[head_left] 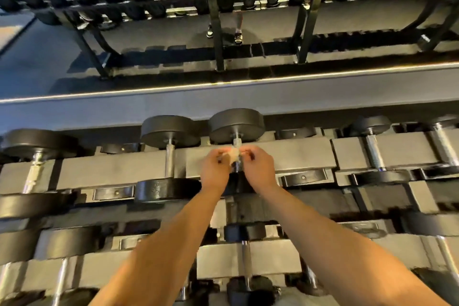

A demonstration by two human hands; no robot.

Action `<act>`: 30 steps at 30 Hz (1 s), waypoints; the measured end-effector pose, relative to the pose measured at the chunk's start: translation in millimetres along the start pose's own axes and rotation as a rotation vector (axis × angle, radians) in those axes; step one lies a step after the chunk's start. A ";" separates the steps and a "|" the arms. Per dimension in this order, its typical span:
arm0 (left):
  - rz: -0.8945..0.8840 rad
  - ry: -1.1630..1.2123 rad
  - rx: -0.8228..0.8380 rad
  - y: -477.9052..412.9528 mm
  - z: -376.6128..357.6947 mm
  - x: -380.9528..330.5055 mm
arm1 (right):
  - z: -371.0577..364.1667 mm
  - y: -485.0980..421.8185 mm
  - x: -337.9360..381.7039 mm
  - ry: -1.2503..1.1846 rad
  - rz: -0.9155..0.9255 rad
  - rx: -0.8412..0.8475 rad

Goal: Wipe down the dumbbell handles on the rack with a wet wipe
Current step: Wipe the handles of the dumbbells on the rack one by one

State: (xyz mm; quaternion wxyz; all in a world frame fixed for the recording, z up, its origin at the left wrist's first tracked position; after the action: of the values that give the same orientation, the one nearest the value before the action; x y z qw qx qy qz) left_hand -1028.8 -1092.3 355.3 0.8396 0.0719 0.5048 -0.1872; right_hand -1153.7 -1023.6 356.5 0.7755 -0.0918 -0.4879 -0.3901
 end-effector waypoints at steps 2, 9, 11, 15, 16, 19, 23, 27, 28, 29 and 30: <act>0.047 -0.030 0.008 -15.8 -16.8 4.3 | 1.8 -21.3 -6.1 -0.020 -0.018 0.025; 0.151 -0.072 0.055 -61.2 -51.1 21.5 | -17.3 -67.5 -31.9 -0.046 -0.149 0.148; 0.177 -0.062 0.062 -71.2 -56.9 25.3 | -24.0 -70.8 -38.1 -0.074 -0.155 0.161; 0.196 -0.139 0.091 -73.2 -60.1 32.6 | -33.9 -75.7 -43.9 -0.065 -0.145 0.180; 0.201 -0.157 0.095 -71.2 -60.2 34.5 | -33.4 -75.5 -44.1 -0.065 -0.141 0.181; 0.196 -0.189 0.097 -65.5 -58.4 35.7 | -30.4 -75.5 -43.5 -0.059 -0.122 0.178; 0.175 -0.204 0.054 -68.8 -56.9 27.0 | -29.6 -75.2 -42.6 -0.083 -0.131 0.181; 0.176 -0.220 0.060 -68.7 -60.6 19.1 | -28.7 -75.1 -43.0 -0.099 -0.146 0.169; 0.184 -0.223 0.063 -66.7 -60.5 19.3 | -28.8 -74.5 -43.4 -0.105 -0.154 0.172; 0.191 -0.227 0.068 -64.0 -60.5 18.8 | -29.2 -74.2 -43.8 -0.112 -0.159 0.176; 0.194 -0.232 0.070 -61.8 -60.5 19.3 | -29.1 -73.8 -43.6 -0.120 -0.164 0.177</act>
State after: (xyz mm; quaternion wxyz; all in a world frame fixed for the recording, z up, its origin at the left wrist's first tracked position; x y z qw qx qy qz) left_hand -1094.3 -1135.1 313.6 0.9035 0.1275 0.3882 -0.1295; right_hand -1194.6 -1066.5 288.1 0.7155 -0.0059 -0.5716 -0.4016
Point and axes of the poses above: each hand's wrist, its own y-axis away from the middle knuckle, its own z-axis out of the back of the hand, x = y × z, the point moved 5 cm from there along -y, towards the middle knuckle, and after that the axes turned 13 degrees about -z, right-handed, at the moved point
